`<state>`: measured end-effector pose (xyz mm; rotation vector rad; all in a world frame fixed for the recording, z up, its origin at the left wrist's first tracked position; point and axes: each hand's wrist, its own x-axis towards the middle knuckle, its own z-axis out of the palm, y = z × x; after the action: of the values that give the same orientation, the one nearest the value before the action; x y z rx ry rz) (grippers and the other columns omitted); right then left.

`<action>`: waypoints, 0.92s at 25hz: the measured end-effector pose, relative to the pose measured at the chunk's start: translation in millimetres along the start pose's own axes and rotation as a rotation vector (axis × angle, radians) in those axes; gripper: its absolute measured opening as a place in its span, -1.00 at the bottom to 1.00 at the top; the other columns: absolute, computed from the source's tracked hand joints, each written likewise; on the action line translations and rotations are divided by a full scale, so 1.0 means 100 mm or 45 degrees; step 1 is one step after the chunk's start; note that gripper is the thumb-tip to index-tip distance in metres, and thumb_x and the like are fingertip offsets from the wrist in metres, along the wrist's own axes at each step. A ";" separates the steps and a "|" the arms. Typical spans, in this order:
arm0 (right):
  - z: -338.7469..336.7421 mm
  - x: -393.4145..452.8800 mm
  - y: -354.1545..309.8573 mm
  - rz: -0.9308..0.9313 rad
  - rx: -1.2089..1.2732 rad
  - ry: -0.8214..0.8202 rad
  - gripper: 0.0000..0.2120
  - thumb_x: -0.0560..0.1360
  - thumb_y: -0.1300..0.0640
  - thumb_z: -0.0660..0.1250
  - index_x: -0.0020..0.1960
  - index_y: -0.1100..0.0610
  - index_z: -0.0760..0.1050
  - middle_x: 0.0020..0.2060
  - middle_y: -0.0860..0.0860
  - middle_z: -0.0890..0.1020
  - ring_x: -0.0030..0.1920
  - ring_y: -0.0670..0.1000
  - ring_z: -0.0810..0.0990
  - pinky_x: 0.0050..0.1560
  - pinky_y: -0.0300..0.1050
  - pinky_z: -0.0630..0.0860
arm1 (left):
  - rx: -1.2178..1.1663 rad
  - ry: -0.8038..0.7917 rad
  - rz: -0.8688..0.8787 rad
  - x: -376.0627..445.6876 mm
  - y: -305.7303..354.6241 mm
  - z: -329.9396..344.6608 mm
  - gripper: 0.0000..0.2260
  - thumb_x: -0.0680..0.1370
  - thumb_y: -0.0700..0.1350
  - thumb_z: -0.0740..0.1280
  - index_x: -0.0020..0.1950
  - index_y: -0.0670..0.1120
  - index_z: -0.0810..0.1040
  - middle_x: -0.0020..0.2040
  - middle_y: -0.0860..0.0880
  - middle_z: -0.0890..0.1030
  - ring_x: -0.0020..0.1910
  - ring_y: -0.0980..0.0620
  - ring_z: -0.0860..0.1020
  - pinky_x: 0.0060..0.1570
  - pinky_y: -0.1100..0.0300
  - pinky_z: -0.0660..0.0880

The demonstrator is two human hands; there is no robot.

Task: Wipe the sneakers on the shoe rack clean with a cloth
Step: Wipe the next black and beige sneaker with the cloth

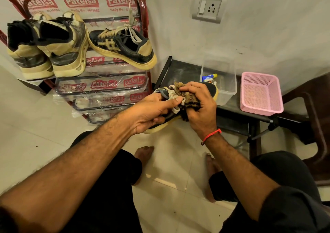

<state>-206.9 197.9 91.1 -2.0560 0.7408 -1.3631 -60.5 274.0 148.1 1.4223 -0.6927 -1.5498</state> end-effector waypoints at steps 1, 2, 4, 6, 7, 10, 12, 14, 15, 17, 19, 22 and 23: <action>0.00 0.01 0.01 0.030 0.009 0.009 -0.67 0.37 0.44 0.31 0.11 0.29 0.60 0.08 0.17 0.59 0.16 0.05 0.56 0.25 -0.09 0.49 | 0.103 0.001 0.031 -0.01 0.01 0.01 -0.79 0.58 -0.21 0.42 0.20 -0.06 0.55 -0.16 -0.02 0.59 -0.45 0.20 0.37 -0.60 0.38 0.17; 0.00 0.03 0.02 0.064 0.018 0.027 -0.64 0.35 0.45 0.29 0.11 0.29 0.60 0.08 0.17 0.59 0.16 0.04 0.56 0.25 -0.14 0.47 | 0.180 -0.010 0.058 -0.02 0.03 0.04 -0.70 0.56 -0.30 0.42 0.24 -0.06 0.53 -0.08 -0.07 0.65 -0.43 0.21 0.46 -0.58 0.38 0.24; 0.00 0.05 0.02 0.105 0.031 0.055 -0.62 0.33 0.44 0.24 0.11 0.29 0.59 0.08 0.17 0.59 0.17 0.03 0.55 0.25 -0.19 0.46 | 0.310 -0.019 0.127 0.00 0.01 0.05 -0.54 0.51 -0.47 0.38 0.32 -0.09 0.45 0.15 -0.20 0.64 -0.21 0.16 0.62 -0.40 0.37 0.52; 0.00 0.05 0.01 0.109 0.028 0.049 -0.61 0.33 0.42 0.22 0.12 0.30 0.59 0.07 0.17 0.60 0.16 0.06 0.55 0.25 -0.16 0.46 | 0.626 0.099 0.282 0.09 -0.03 0.00 -0.55 0.52 -0.45 0.39 0.36 -0.16 0.44 0.23 -0.24 0.61 0.07 0.00 0.64 0.05 0.14 0.65; 0.00 0.05 0.00 0.112 0.032 0.050 -0.60 0.32 0.44 0.22 0.12 0.31 0.58 0.07 0.17 0.60 0.16 0.06 0.55 0.25 -0.16 0.46 | 0.792 0.164 0.364 0.13 -0.07 -0.03 -0.59 0.54 -0.39 0.41 0.35 -0.16 0.47 0.21 -0.18 0.64 0.14 -0.04 0.63 0.16 0.04 0.62; -0.01 0.09 -0.01 0.128 0.047 0.085 -0.56 0.30 0.47 0.22 0.15 0.32 0.57 0.07 0.16 0.60 0.16 0.03 0.55 0.26 -0.17 0.47 | 1.167 0.306 0.543 0.17 -0.12 -0.04 -0.71 0.59 -0.23 0.37 0.28 -0.01 0.50 0.05 0.00 0.68 0.08 -0.06 0.65 0.07 -0.06 0.62; -0.03 0.14 0.01 0.134 0.050 0.087 -0.56 0.31 0.45 0.22 0.15 0.31 0.57 0.07 0.15 0.60 0.15 0.04 0.55 0.25 -0.12 0.49 | 1.670 0.517 0.617 0.11 -0.08 0.01 -0.75 0.62 -0.12 0.32 0.28 0.00 0.44 -0.01 -0.03 0.65 -0.02 -0.11 0.63 -0.01 -0.07 0.57; -0.05 0.18 0.05 0.172 0.076 0.091 -0.59 0.34 0.42 0.24 0.17 0.28 0.57 0.07 0.13 0.61 0.14 0.06 0.57 0.22 -0.03 0.53 | 1.991 0.632 0.732 0.05 -0.03 0.06 -0.69 0.63 -0.06 0.30 0.37 -0.03 0.40 0.02 -0.06 0.66 0.03 -0.14 0.61 0.17 -0.06 0.40; -0.06 0.18 0.07 0.208 0.100 0.095 -0.60 0.37 0.41 0.25 0.18 0.26 0.56 0.07 0.12 0.61 0.14 0.06 0.58 0.21 0.00 0.54 | 2.084 0.664 0.746 0.04 0.00 0.07 -0.68 0.63 -0.04 0.29 0.38 -0.03 0.40 0.04 -0.05 0.67 0.07 -0.12 0.59 0.25 -0.05 0.26; -0.09 0.16 0.07 0.297 0.162 0.112 -0.62 0.42 0.39 0.29 0.21 0.21 0.55 0.11 0.11 0.62 0.17 0.07 0.60 0.21 0.00 0.56 | 2.136 0.691 0.787 0.05 0.03 0.03 -0.69 0.63 -0.01 0.31 0.36 0.02 0.45 0.06 0.00 0.68 0.13 -0.09 0.57 0.28 -0.07 0.08; -0.12 0.15 0.04 0.357 0.223 0.130 -0.62 0.44 0.41 0.30 0.23 0.21 0.54 0.14 0.10 0.62 0.20 0.05 0.60 0.21 -0.07 0.57 | 2.049 0.718 0.905 0.08 0.01 -0.08 -0.77 0.61 0.08 0.30 0.22 0.06 0.59 -0.02 0.03 0.70 0.15 -0.07 0.58 0.32 -0.16 0.02; -0.14 0.13 -0.01 0.349 0.287 0.115 -0.60 0.43 0.46 0.29 0.23 0.23 0.54 0.15 0.09 0.63 0.20 0.01 0.61 0.21 -0.09 0.56 | 2.027 0.675 0.934 0.13 -0.05 -0.22 -0.68 0.59 0.19 0.21 0.09 0.07 0.66 0.04 0.04 0.70 0.32 -0.10 0.52 0.35 -0.47 0.14; -0.13 0.12 -0.02 0.345 0.299 0.099 -0.60 0.43 0.46 0.29 0.22 0.23 0.54 0.14 0.08 0.63 0.19 0.01 0.61 0.22 -0.06 0.56 | 2.010 0.613 0.937 0.14 -0.08 -0.25 -0.67 0.59 0.20 0.21 0.11 0.05 0.65 0.14 0.03 0.68 0.40 -0.14 0.46 0.30 -0.52 0.24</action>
<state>-215.4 188.8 104.0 -1.6636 0.8174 -1.3121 -37.6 269.4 130.0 2.0321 -2.0010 0.1957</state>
